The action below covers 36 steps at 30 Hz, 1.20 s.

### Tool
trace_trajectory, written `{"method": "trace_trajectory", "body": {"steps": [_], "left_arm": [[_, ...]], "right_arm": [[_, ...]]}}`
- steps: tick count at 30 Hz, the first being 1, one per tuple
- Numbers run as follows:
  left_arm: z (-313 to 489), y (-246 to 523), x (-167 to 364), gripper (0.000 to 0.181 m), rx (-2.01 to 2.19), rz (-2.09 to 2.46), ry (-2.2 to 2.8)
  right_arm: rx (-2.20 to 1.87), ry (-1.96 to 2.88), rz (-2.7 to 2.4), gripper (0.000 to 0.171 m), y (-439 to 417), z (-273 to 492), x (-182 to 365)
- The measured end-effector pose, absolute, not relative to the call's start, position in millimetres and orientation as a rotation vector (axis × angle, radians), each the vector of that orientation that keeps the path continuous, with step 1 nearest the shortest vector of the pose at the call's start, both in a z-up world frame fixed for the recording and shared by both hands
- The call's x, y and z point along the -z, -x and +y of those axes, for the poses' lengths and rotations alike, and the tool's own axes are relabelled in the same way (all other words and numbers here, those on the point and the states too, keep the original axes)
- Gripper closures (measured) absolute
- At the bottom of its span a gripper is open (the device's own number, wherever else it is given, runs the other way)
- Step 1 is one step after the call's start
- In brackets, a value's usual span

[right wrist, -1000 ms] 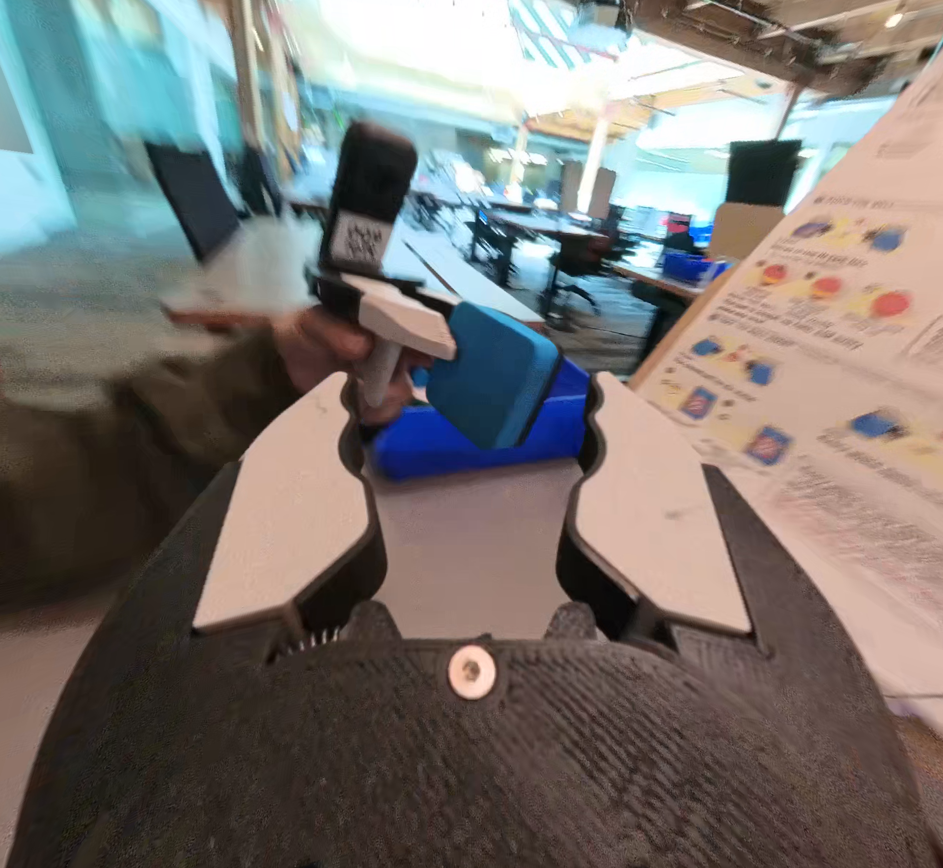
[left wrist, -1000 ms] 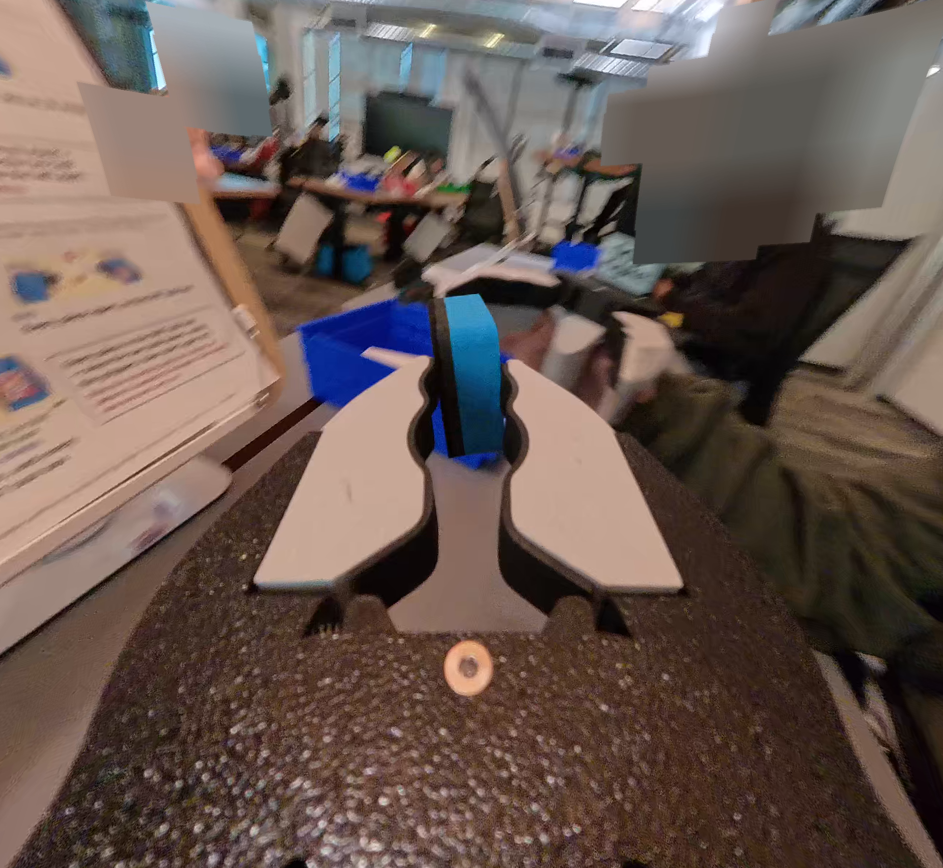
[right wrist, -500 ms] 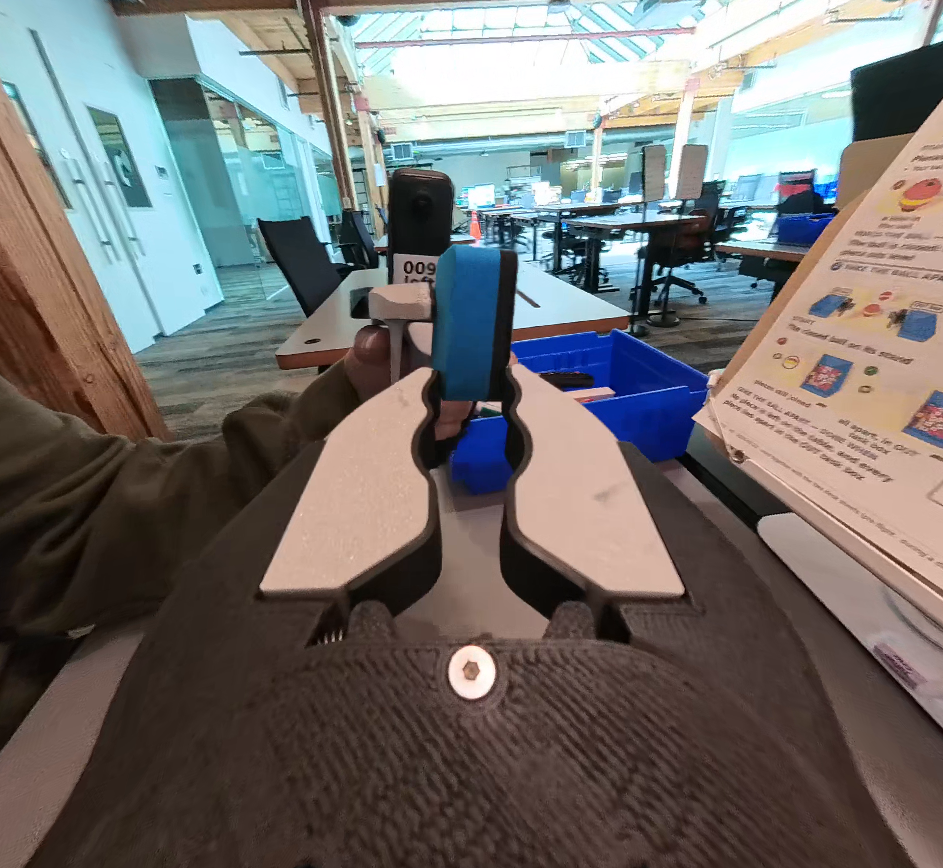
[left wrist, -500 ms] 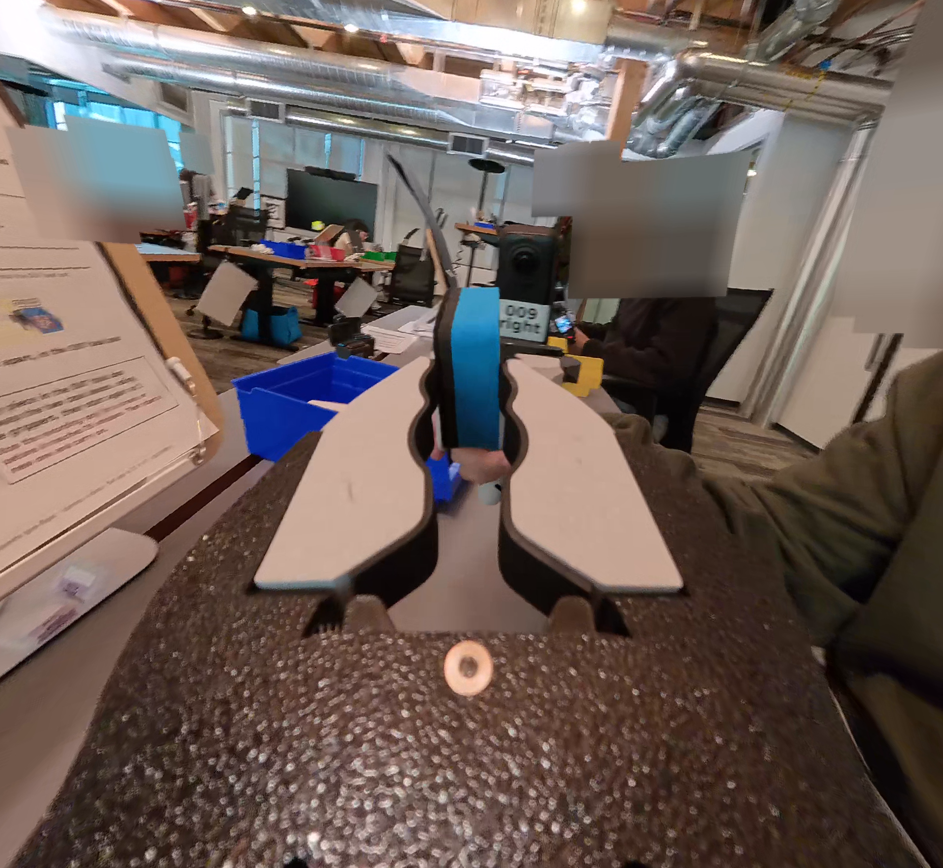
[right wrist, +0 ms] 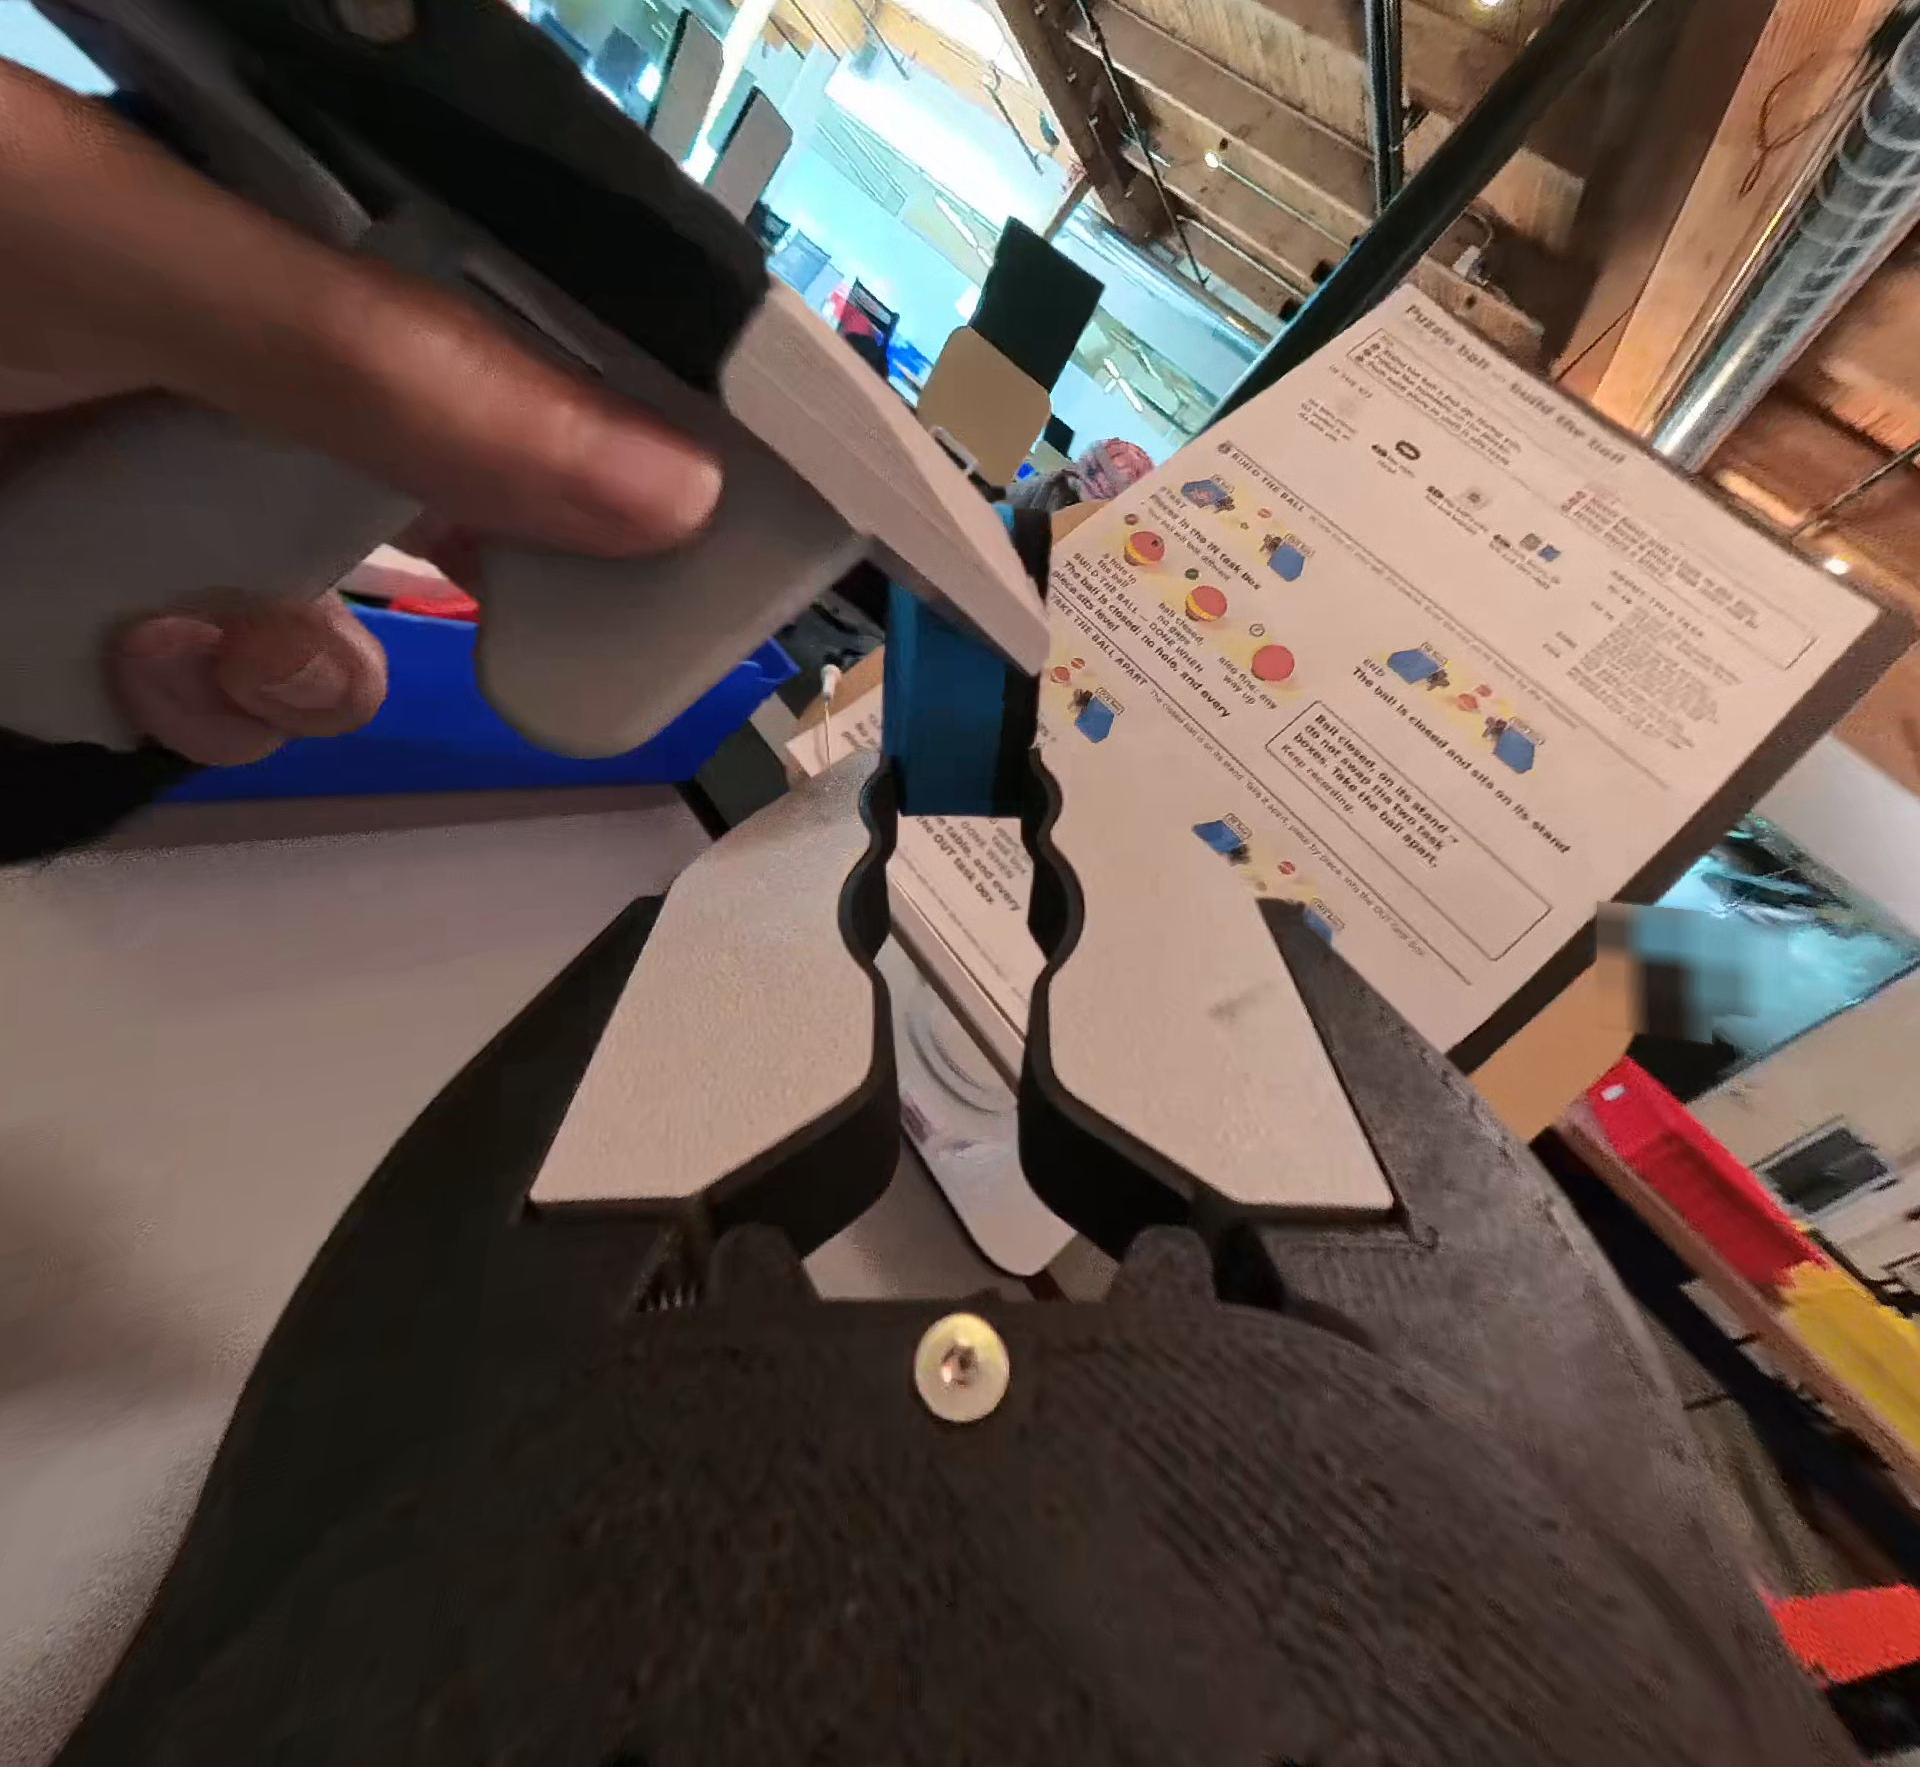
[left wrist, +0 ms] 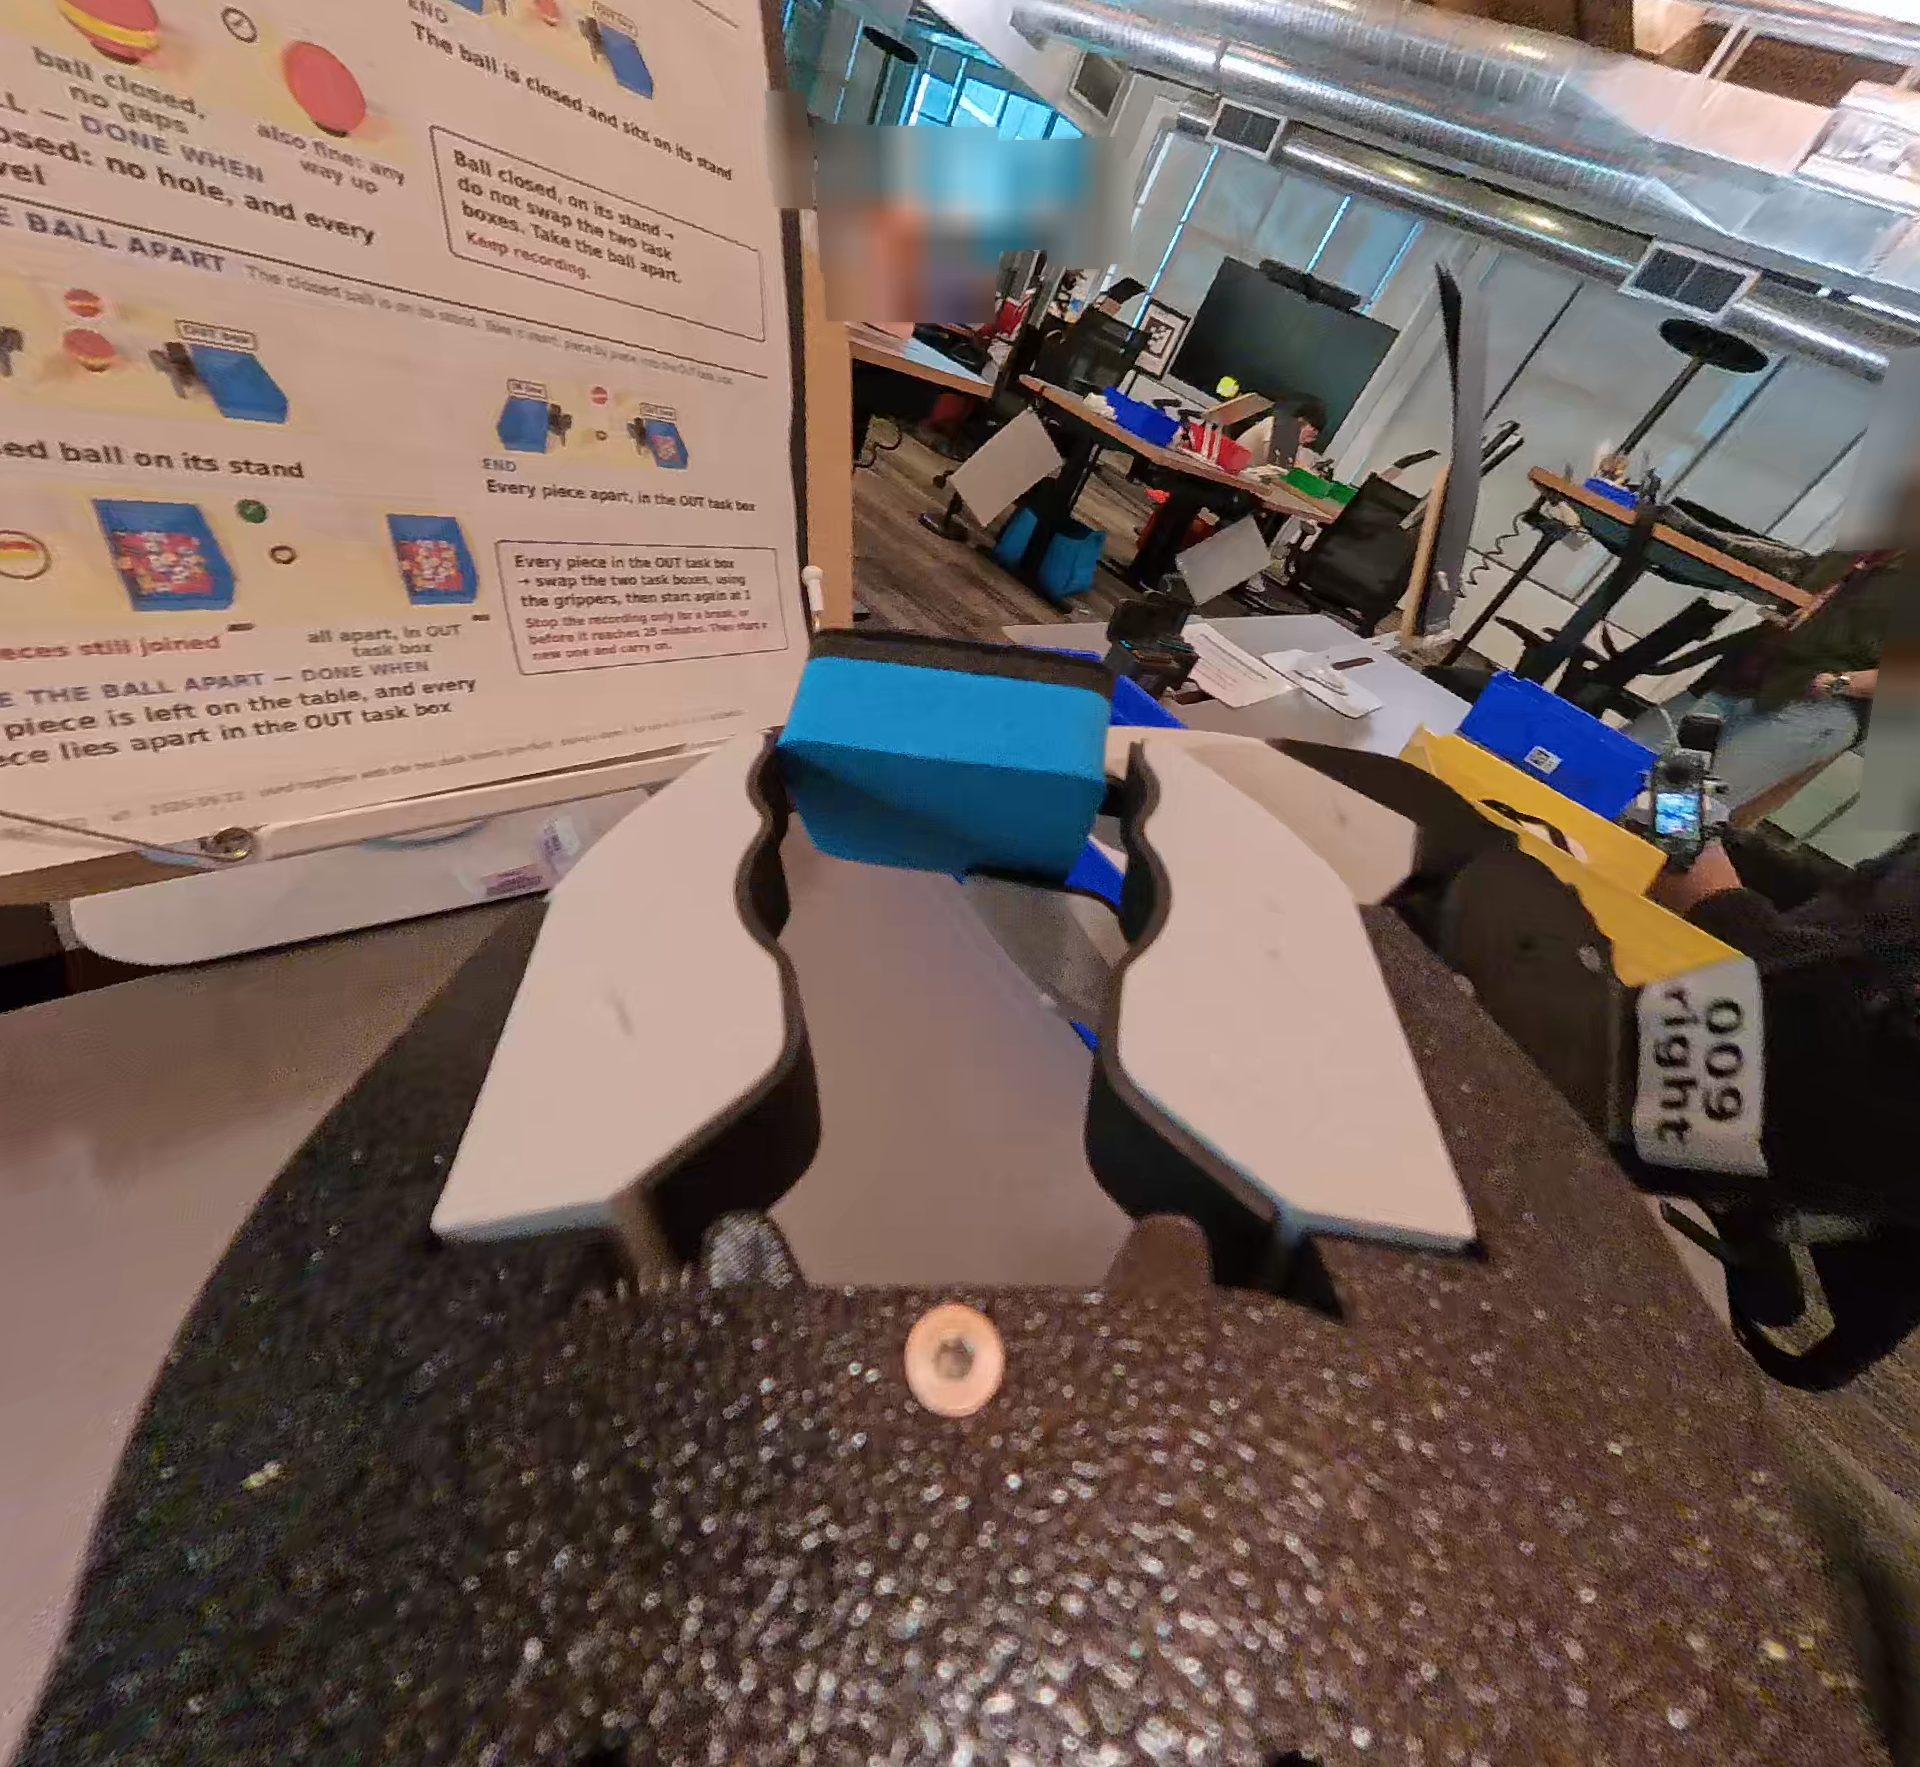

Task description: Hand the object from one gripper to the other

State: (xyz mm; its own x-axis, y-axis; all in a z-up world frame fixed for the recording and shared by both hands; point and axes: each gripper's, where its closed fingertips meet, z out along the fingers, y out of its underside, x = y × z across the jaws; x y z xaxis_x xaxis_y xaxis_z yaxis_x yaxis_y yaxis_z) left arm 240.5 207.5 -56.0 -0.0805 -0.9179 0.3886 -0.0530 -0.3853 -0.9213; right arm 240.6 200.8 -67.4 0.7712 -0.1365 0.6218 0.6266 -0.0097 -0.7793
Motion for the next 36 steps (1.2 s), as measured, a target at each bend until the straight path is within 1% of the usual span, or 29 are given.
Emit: {"method": "trace_trajectory", "body": {"steps": [1,4,6,7,9,12,15,17,18,20,22,26,27,29,31,32,33,34,36], "left_arm": [[209,-240,57,0.125,1.537,1.094,1.483],[208,-238,55,0.125,1.549,1.155,1.424],[206,-234,51,0.125,1.562,1.206,1.337],[204,-231,47,0.125,1.587,1.236,1.277],[196,-222,39,0.125,1.68,1.299,1.134],[184,-202,27,0.125,1.807,1.368,0.872],[174,-180,18,0.125,1.832,1.386,0.6],[170,-174,23,0.125,1.74,1.416,0.467],[169,-173,26,0.125,1.691,1.429,0.417],[167,-171,30,0.125,1.65,1.425,0.337],[165,-169,30,0.126,1.66,1.403,0.285],[166,-171,36,0.125,1.645,1.417,0.275],[166,-172,36,0.125,1.645,1.418,0.279],[167,-174,36,0.125,1.642,1.419,0.308],[172,-179,38,0.13,1.629,1.417,0.403],[175,-181,38,0.123,1.64,1.41,0.452],[178,-183,36,0.11,1.659,1.403,0.515],[181,-186,36,0.108,1.681,1.41,0.584],[186,-191,38,0.11,1.712,1.437,0.738]], "right_arm": [[0.648,1.472,-0.426,0.148,-241,201,68],[0.617,1.476,-0.439,0.149,-237,201,68],[0.503,1.464,-0.437,0.147,-231,199,66],[0.394,1.456,-0.417,0.14,-228,197,63],[0.095,1.442,-0.316,0.119,-225,192,57],[-0.534,1.348,-0.155,0.089,-215,180,43],[-1.167,1.292,-0.111,0.098,-195,162,41],[-1.34,1.238,-0.083,0.108,-192,160,39],[-1.394,1.222,-0.065,0.106,-190,161,39],[-1.478,1.257,-0.093,0.109,-177,161,45],[-1.475,1.316,-0.106,0.11,-167,167,54],[-1.546,1.232,-0.102,0.14,-167,165,47],[-1.539,1.229,-0.099,0.145,-168,166,48],[-1.498,1.22,-0.135,0.146,-169,166,48],[-1.423,1.192,-0.127,0.148,-177,167,44],[-1.351,1.205,-0.119,0.148,-182,170,44],[-1.262,1.242,-0.125,0.148,-187,172,48],[-1.16,1.285,-0.149,0.147,-191,173,51],[-0.92,1.356,-0.188,0.148,-202,175,57]]}}
